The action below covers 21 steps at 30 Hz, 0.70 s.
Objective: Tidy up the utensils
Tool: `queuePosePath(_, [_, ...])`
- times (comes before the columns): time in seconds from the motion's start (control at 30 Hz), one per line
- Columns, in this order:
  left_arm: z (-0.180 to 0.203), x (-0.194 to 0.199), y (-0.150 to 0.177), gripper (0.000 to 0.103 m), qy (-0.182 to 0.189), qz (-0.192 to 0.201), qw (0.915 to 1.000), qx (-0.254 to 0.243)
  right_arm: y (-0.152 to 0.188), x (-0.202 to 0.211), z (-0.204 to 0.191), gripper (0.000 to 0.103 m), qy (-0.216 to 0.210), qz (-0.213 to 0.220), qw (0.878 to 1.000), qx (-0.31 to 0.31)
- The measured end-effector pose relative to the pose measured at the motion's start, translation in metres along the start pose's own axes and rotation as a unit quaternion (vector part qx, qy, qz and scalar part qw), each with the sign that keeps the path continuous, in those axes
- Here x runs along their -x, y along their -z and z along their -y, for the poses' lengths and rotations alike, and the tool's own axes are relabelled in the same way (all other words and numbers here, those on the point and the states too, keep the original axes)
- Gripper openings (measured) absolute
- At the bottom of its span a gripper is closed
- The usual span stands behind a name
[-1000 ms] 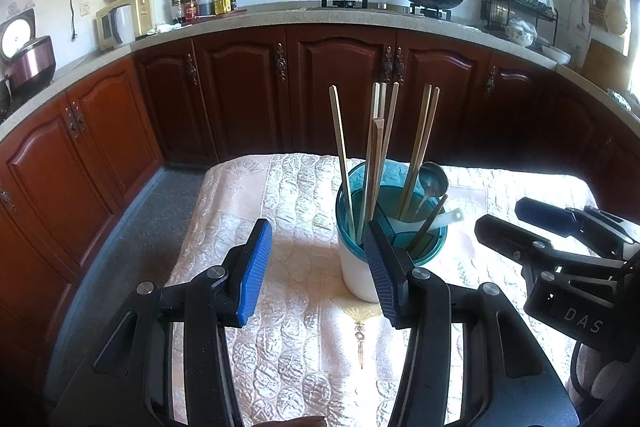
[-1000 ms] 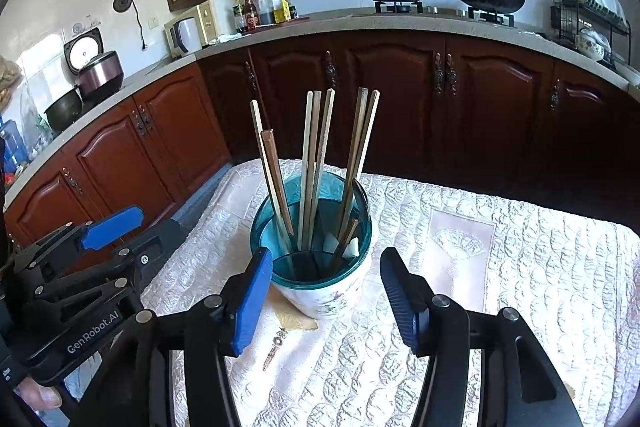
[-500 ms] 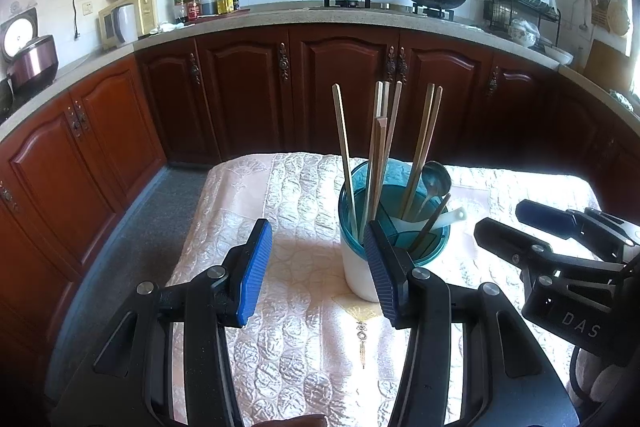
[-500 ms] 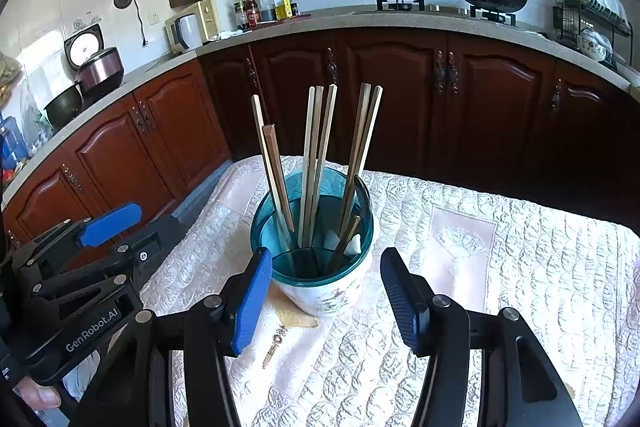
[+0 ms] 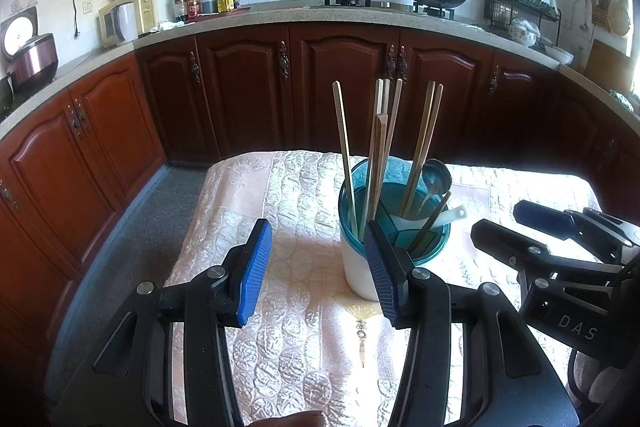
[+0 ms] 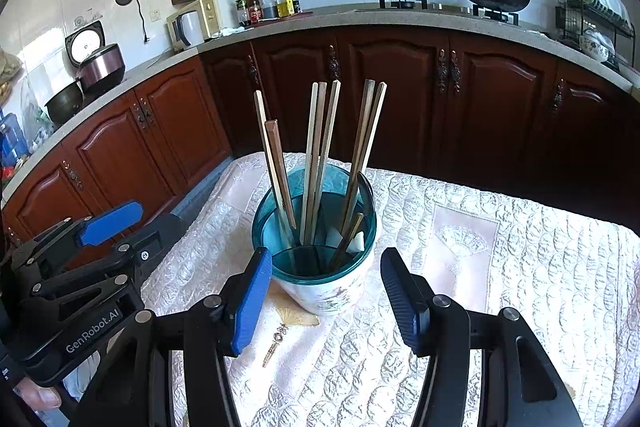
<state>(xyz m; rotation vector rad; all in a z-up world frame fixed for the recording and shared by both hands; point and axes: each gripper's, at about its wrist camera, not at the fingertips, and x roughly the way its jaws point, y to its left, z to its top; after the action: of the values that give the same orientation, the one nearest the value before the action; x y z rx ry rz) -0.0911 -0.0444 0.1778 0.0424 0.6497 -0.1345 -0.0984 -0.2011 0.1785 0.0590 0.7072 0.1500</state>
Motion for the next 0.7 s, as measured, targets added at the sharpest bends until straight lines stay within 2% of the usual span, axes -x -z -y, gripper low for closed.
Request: queuePosePath(0.7, [0.0019, -0.0014, -0.0005, 0.047, 0.003, -0.001, 1.0000, -0.003, -0.0028, -0.0041, -0.0029, 0.054, 0.001, -0.005, 1.000, 0.005])
